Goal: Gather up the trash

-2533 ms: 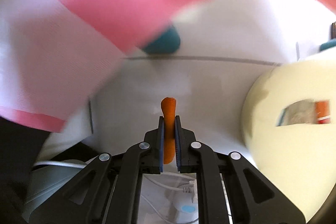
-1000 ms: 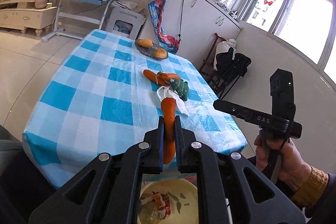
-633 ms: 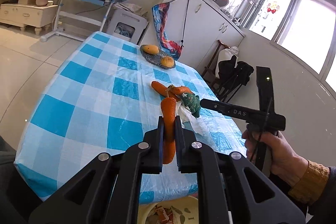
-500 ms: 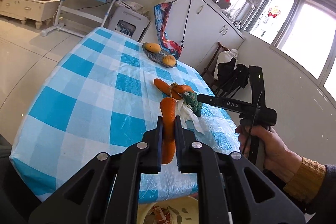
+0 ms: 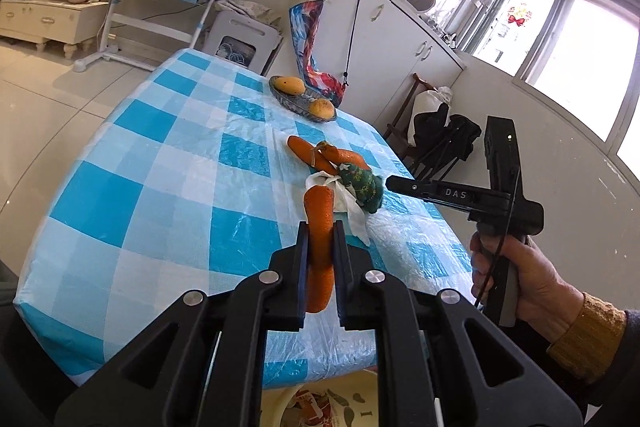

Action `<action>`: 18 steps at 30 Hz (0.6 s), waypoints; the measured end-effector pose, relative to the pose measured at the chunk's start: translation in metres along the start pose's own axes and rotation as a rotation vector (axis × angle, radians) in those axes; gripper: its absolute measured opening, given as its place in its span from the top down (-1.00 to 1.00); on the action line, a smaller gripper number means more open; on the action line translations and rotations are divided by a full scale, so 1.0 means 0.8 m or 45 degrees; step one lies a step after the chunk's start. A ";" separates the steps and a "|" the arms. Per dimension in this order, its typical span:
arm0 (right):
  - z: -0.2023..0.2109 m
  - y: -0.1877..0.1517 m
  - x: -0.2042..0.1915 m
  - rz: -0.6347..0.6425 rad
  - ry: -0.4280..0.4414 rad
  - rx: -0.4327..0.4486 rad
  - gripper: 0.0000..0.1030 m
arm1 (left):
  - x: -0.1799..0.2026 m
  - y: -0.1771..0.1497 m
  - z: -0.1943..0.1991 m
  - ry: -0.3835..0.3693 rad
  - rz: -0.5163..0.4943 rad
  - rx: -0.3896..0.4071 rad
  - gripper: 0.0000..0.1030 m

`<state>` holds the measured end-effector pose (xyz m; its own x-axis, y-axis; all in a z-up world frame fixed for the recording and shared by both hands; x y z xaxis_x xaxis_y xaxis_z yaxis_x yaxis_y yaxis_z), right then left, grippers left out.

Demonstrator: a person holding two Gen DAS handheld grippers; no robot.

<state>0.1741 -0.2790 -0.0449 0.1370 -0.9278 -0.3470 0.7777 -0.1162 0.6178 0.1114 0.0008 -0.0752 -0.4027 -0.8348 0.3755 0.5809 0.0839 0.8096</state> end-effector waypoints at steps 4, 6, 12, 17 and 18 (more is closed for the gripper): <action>0.004 -0.002 0.008 -0.030 0.026 -0.008 0.83 | 0.002 -0.005 -0.003 -0.007 -0.006 -0.011 0.81; -0.005 -0.001 0.007 -0.032 0.008 -0.019 0.43 | 0.000 -0.008 -0.004 -0.011 0.004 -0.014 0.81; -0.041 0.003 0.013 -0.096 0.003 -0.046 0.04 | -0.006 -0.007 -0.006 -0.020 0.024 -0.006 0.80; -0.037 0.001 0.014 -0.095 0.035 -0.044 0.54 | -0.010 -0.006 -0.011 -0.016 0.029 -0.010 0.80; -0.032 0.001 0.015 -0.093 0.037 -0.034 0.54 | -0.010 -0.006 -0.011 -0.018 0.029 -0.009 0.80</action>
Point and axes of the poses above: each gripper's, at about its wrist camera, not at the fingertips, and z roughly against the way its jaws point, x to its right, y to its top, the point moved 5 cm from there along -z, roughly the way its jaws point, and after that the axes turned 9 degrees about -z, right-handed, at the moved point
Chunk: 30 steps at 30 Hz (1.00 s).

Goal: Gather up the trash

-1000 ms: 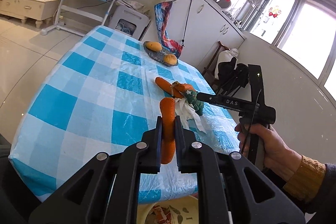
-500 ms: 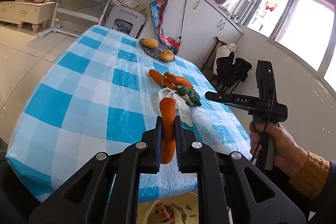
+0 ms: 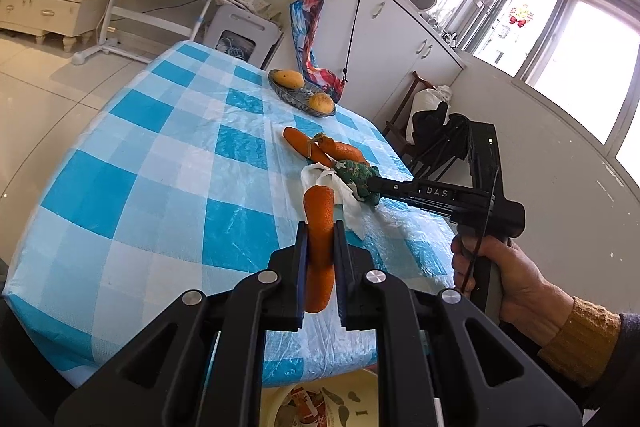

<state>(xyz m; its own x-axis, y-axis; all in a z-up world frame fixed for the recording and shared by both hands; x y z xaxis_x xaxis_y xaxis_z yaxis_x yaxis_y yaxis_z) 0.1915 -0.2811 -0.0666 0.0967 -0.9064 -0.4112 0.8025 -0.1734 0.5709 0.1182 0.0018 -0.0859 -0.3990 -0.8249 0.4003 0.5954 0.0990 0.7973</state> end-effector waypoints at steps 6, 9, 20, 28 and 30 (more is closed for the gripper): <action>0.044 -0.002 0.014 -0.044 0.013 0.084 0.55 | 0.002 -0.002 0.000 -0.002 -0.008 0.001 0.80; 0.053 -0.008 0.023 -0.066 0.001 0.080 0.55 | 0.003 -0.003 0.000 -0.005 -0.005 0.000 0.80; 0.055 -0.031 0.020 -0.050 -0.015 0.041 0.55 | 0.015 -0.014 -0.006 -0.009 -0.051 -0.043 0.79; 0.060 -0.037 0.023 -0.059 -0.015 0.040 0.55 | 0.024 -0.018 -0.011 -0.021 -0.077 -0.062 0.79; 0.062 -0.038 0.023 -0.060 -0.013 0.042 0.55 | 0.025 -0.018 -0.011 -0.023 -0.085 -0.067 0.79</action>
Point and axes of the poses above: each gripper's, at about its wrist camera, not at the fingertips, and z roughly against the way its jaws point, x to its right, y to its top, the point moved 5 cm from there along -z, roughly the way its jaws point, and after that the axes turned 9 degrees about -z, right-handed, at the moved point
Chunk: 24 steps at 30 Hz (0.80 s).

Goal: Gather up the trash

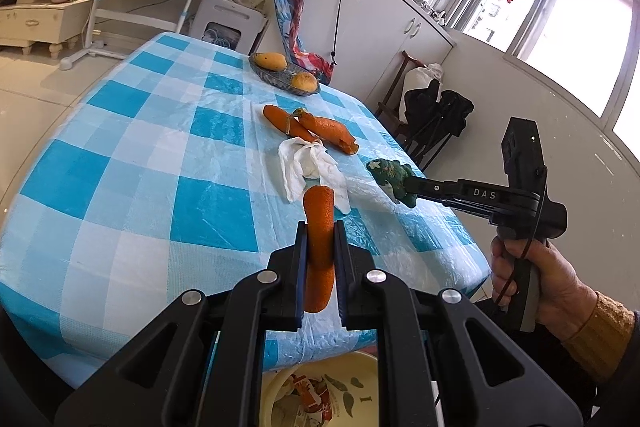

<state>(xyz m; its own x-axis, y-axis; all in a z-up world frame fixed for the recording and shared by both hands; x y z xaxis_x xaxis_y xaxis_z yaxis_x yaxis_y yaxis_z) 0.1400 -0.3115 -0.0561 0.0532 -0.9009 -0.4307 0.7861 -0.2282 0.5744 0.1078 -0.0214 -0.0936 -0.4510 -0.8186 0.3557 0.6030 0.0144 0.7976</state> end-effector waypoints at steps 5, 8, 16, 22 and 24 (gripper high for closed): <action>0.003 -0.006 0.002 -0.001 0.007 0.001 0.54 | 0.003 -0.001 -0.003 -0.002 -0.012 -0.008 0.79; 0.002 -0.007 0.002 -0.007 0.008 -0.002 0.53 | 0.003 -0.002 -0.004 -0.007 -0.015 -0.011 0.79; 0.001 -0.011 0.004 -0.010 0.006 -0.010 0.52 | 0.008 -0.003 -0.003 -0.019 -0.034 -0.013 0.79; -0.005 -0.019 0.012 -0.066 0.008 -0.044 0.36 | 0.014 -0.005 -0.002 -0.034 -0.047 -0.018 0.79; -0.002 -0.019 0.016 -0.086 0.014 -0.040 0.33 | 0.019 -0.006 -0.001 -0.050 -0.064 -0.026 0.79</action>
Point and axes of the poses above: each gripper's, at about its wrist camera, not at the fingertips, and z roughly against the way its jaws point, x to its right, y to its top, the point moved 5 cm from there along -z, roughly the way its jaws point, and after that the axes turned 9 degrees about -z, right-handed, at the moved point
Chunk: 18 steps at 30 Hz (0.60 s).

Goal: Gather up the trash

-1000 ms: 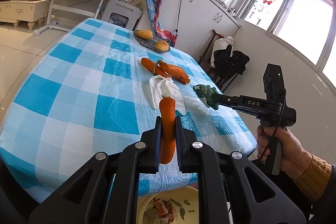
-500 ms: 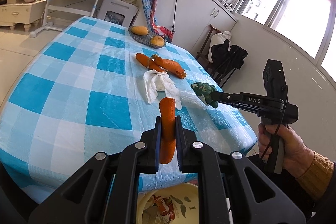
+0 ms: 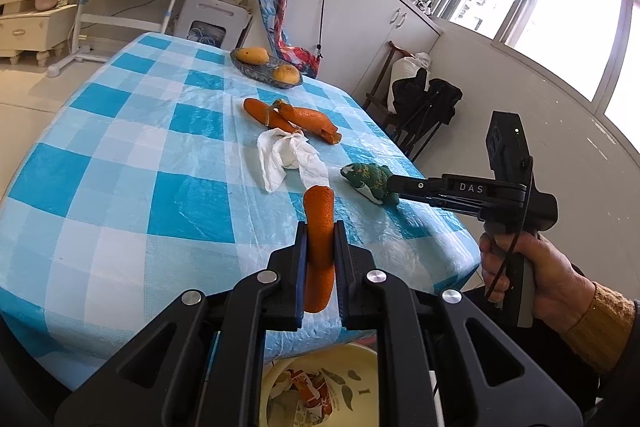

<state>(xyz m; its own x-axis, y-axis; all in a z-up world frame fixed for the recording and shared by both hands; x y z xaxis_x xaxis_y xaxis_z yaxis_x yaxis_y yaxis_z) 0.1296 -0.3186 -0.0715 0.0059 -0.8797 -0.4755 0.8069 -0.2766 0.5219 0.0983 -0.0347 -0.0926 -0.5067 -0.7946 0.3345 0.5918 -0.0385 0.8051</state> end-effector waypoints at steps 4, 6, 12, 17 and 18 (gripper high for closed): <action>0.004 0.001 0.002 -0.015 0.012 0.009 0.30 | 0.021 -0.008 0.003 -0.047 -0.071 -0.038 0.79; 0.004 0.002 0.002 -0.024 0.026 0.011 0.28 | 0.031 -0.015 0.004 -0.088 -0.089 -0.073 0.79; 0.003 0.003 -0.002 -0.026 0.047 0.017 0.23 | 0.073 -0.056 -0.002 -0.213 -0.207 -0.283 0.79; 0.004 0.006 -0.003 -0.036 0.061 0.026 0.21 | 0.102 -0.099 -0.005 -0.273 -0.298 -0.473 0.59; 0.004 0.006 -0.002 -0.037 0.062 0.026 0.21 | 0.106 -0.107 -0.007 -0.281 -0.302 -0.516 0.34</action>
<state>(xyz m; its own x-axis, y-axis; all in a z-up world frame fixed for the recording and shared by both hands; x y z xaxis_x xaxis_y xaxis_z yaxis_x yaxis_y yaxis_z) 0.1316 -0.3194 -0.0658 0.0119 -0.8517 -0.5238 0.7952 -0.3096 0.5214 0.0084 -0.1022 -0.1359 -0.7504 -0.5909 0.2963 0.6180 -0.4680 0.6318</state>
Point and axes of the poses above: each gripper's, at about its wrist camera, not at the fingertips, and z roughly against the way its jaws point, x to its right, y to its top, the point moved 5 cm from there along -z, roughly the way its jaws point, and after that the axes turned 9 degrees about -z, right-handed, at the moved point
